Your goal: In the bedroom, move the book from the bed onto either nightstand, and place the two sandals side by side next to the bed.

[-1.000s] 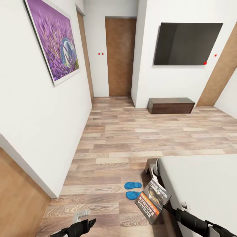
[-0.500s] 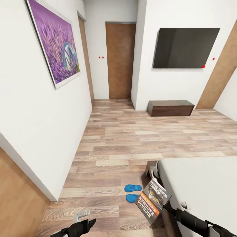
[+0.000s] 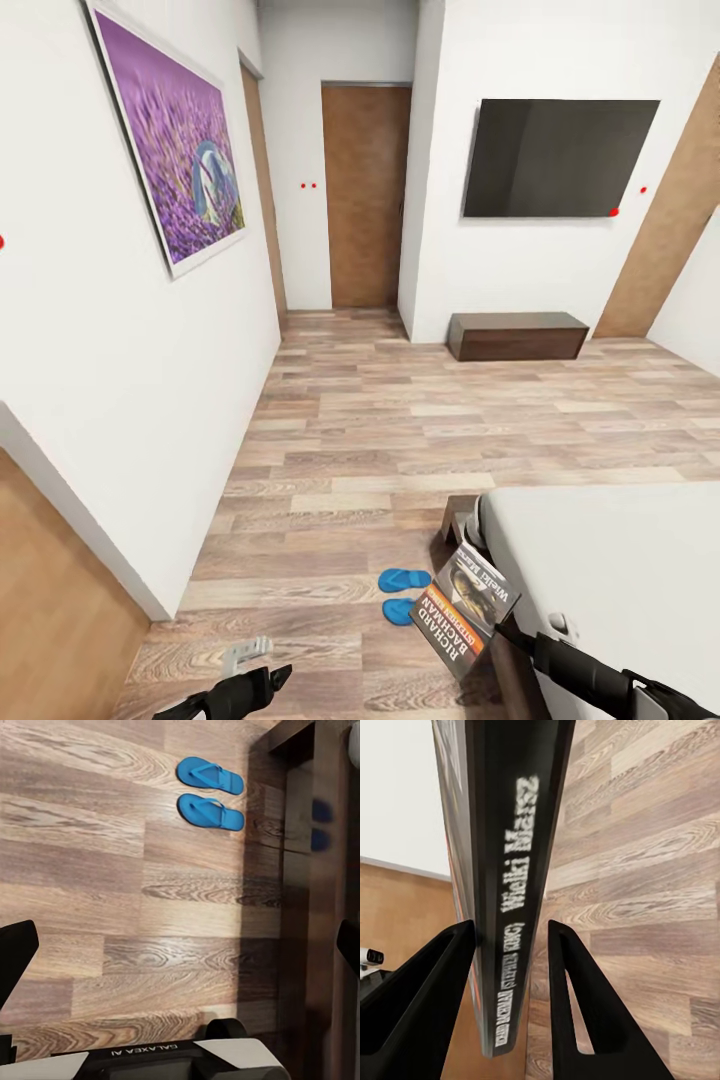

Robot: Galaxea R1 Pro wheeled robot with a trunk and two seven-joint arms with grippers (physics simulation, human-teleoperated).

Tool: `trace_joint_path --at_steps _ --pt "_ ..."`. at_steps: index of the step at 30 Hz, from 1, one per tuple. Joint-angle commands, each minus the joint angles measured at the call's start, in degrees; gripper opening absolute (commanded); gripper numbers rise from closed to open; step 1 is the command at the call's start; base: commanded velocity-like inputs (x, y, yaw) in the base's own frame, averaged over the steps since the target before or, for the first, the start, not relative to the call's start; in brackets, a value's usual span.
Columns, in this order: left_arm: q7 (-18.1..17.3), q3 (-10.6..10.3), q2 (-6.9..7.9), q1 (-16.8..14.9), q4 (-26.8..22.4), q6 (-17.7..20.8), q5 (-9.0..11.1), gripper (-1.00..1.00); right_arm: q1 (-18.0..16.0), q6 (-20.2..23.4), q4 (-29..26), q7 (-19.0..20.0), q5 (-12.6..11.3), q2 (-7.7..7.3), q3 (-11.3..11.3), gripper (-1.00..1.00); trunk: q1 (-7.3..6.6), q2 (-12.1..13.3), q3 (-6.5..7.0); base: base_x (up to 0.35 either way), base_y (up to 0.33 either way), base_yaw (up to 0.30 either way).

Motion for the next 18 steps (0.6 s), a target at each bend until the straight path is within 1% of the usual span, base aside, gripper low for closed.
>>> trace_joint_path --at_steps 1,18 --pt "-0.28 -0.09 0.02 -0.06 0.1 -0.04 0.59 1.0 -0.04 0.48 -0.01 0.18 -0.59 -0.01 0.43 -1.0 0.03 -0.11 -0.02 0.0 0.0 0.0" --pt "-0.28 -0.09 0.02 -0.06 0.1 -0.04 0.59 1.0 -0.01 0.45 -0.01 0.18 -0.59 -0.07 0.43 -1.0 0.03 -0.11 1.58 0.0 0.0 0.0"
